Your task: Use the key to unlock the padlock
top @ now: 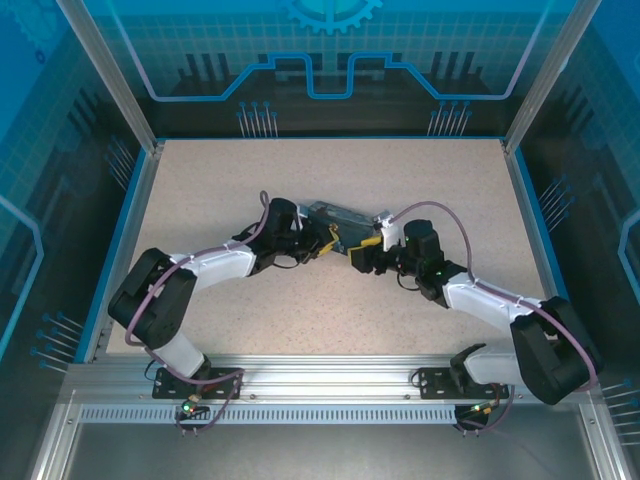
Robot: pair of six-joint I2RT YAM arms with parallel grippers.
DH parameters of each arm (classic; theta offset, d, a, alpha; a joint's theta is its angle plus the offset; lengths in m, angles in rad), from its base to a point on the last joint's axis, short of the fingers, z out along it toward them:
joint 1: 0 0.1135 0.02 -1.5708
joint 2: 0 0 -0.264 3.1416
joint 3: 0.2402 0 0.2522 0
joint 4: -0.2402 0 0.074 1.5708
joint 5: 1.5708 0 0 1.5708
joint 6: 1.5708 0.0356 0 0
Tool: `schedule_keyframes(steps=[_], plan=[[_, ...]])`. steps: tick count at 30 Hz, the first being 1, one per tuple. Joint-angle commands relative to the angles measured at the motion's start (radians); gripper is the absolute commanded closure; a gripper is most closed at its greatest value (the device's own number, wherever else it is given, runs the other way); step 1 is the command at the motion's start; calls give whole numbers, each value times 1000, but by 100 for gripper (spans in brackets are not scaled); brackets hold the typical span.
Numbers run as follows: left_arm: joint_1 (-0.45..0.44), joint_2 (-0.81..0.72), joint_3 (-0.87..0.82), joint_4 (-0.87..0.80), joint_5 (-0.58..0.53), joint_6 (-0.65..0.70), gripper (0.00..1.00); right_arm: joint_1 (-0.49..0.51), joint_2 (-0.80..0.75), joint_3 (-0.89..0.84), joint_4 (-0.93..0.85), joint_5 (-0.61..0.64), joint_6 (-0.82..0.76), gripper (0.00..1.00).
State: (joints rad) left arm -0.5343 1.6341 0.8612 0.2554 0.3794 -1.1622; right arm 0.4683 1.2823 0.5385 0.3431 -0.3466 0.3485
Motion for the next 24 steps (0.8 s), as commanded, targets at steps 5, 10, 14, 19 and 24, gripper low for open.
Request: schedule_keyframes(steps=[5,10,14,19,24], plan=[[-25,25,0,83,-15,-34,100,-1,67,70,-46,-32,133,48],[-29,30,-2,92,-16,-38,100,11,94,80,-55,24,144,54],[-30,35,-4,100,-16,-44,100,22,123,90,-63,36,137,60],[-30,40,-4,112,-17,-52,100,49,153,94,-42,40,134,66],[-31,39,-7,117,-17,-57,100,64,172,104,-41,65,130,68]])
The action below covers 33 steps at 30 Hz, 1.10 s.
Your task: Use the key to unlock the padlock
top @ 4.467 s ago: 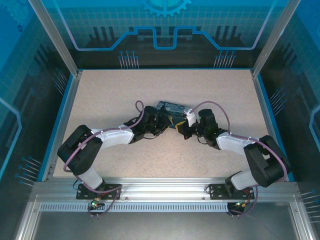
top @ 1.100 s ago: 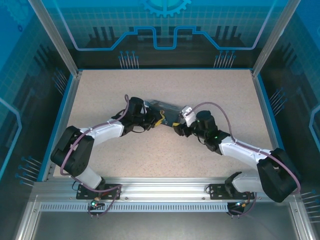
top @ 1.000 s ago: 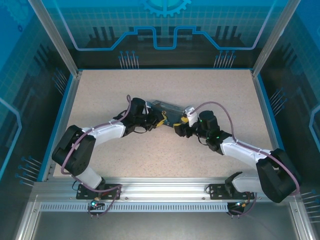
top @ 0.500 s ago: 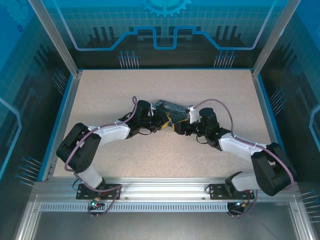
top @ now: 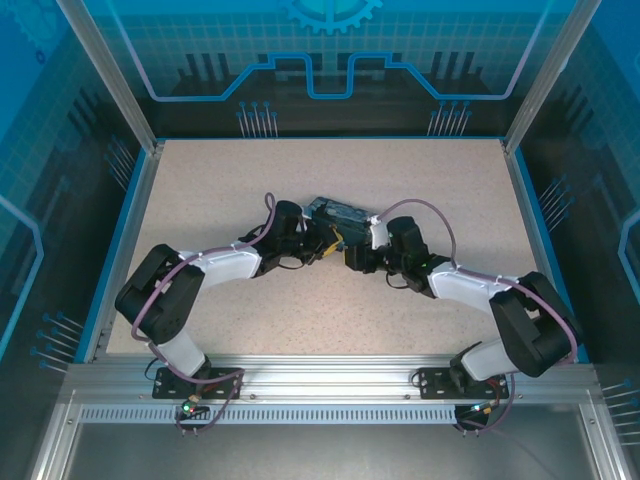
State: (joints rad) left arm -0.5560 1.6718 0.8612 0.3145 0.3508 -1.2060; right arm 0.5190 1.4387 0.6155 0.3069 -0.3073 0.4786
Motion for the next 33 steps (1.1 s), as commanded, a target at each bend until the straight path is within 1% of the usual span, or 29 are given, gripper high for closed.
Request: schedule_keyframes(steps=[1,9,17,23,29,31,33], plan=[[-9,3,-6,58,12,-13,100,16,18,30,-2,30,1,68],[-10,3,-16,68,16,-17,100,15,22,23,34,67,30,70],[-12,11,-22,77,20,-20,100,16,41,17,130,25,68,72],[-17,22,-30,96,22,-30,100,18,39,17,142,28,69,73],[-18,23,-33,106,21,-36,100,21,49,23,115,40,68,78],[-19,23,-32,106,20,-38,100,21,49,20,115,41,70,81],[-19,23,-31,106,19,-38,100,21,49,17,116,42,71,86]])
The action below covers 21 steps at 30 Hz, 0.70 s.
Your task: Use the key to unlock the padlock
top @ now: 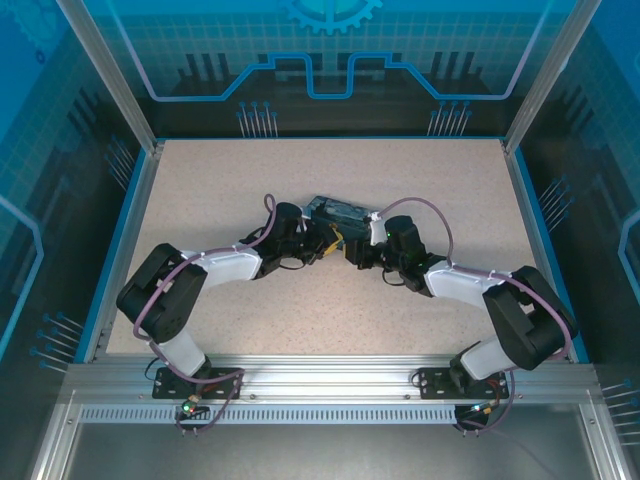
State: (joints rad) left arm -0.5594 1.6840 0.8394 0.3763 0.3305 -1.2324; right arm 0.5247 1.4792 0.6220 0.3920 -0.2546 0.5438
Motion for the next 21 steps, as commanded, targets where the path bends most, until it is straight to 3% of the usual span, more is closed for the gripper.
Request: schedule_keyframes(steps=[1,4,10,14,21], plan=[[-15,11,-9,44,40,-11,100,16,9,10,29,-7,8,89],[-15,7,-9,43,35,-8,100,17,12,13,24,-1,30,100],[-15,-18,-22,40,10,3,84,36,22,18,-8,14,122,100],[-14,-31,-38,43,0,-1,65,65,41,1,-34,40,200,100],[-11,-110,-123,23,-46,-7,48,114,69,-42,-29,117,331,100]])
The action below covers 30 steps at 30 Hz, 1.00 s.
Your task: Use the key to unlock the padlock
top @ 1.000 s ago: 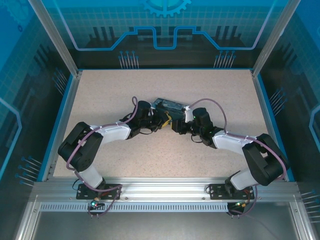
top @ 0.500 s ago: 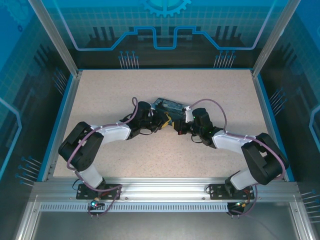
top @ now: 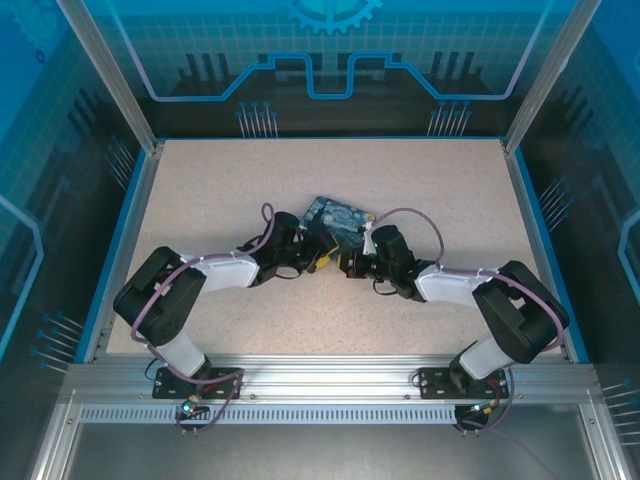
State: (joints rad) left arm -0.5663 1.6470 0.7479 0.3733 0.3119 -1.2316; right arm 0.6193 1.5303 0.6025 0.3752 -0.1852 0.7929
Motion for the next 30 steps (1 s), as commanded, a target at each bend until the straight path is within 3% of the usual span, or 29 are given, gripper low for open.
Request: schedule_keyframes(steps=[1,4,8,17,24,30], plan=[[-4,-96,-53,19,-40,-8,47,23,23,-24,-11,54,99,100],[7,-163,-116,-10,-76,-13,40,36,31,-26,-12,70,145,100],[13,-212,-198,25,-86,-61,39,61,25,-27,-15,101,203,100],[3,-154,-256,201,-98,-168,48,103,-12,-88,4,188,351,100],[-24,-53,-250,350,-106,-224,50,110,-16,-84,3,206,338,100],[-59,-23,-241,354,-135,-229,49,114,-15,-79,34,225,291,100]])
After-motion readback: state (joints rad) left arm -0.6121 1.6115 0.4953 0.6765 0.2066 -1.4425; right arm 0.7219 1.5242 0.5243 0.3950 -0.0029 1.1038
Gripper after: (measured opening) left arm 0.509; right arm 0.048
